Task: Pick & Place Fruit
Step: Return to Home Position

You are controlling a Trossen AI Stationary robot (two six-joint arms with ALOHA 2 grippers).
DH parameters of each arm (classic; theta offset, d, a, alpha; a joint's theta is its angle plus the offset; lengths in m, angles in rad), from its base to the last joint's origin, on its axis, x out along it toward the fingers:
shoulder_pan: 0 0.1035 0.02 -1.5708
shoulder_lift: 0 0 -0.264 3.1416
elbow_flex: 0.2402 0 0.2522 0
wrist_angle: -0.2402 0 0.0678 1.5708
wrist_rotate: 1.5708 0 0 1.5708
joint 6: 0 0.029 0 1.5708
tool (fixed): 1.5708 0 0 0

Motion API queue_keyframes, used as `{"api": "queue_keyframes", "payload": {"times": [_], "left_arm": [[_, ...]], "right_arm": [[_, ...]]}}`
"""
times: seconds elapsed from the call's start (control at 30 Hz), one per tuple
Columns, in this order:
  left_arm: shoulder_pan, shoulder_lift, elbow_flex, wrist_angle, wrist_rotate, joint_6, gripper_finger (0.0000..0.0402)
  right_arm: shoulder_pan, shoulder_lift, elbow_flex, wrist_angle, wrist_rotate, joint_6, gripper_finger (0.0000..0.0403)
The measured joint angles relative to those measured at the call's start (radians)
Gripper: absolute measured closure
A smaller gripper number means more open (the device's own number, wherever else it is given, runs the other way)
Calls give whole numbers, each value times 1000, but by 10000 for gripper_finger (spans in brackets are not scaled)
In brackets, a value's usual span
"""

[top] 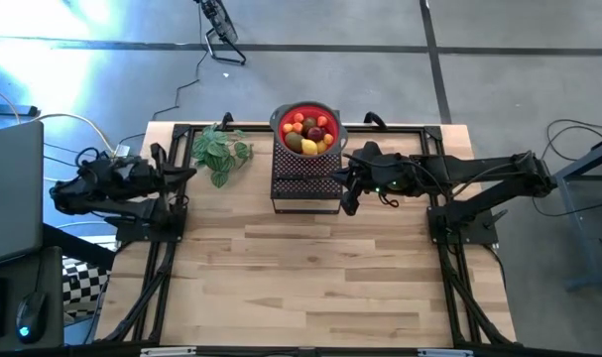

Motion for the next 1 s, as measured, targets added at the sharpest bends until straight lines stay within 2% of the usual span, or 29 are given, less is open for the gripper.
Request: {"api": "queue_keyframes", "payload": {"times": [0.13, 0.37, 0.53, 0.73, 1.0], "left_arm": [[0, -1, -58, 12, -11, -16, 402], [0, 0, -248, 204, 12, -62, 402], [0, 0, -361, 286, 19, -124, 402], [0, 0, -406, 291, 74, -182, 402], [0, 0, -406, 301, 101, -173, 402]], "right_arm": [[0, 0, 0, 0, -1, 0, 399], [-4, 0, 0, 4, -8, 0, 399], [-35, 0, 0, 5, -78, 0, 399], [-90, 0, 0, 4, -145, -3, 399], [-144, 0, 0, 5, -236, -3, 399]]}}
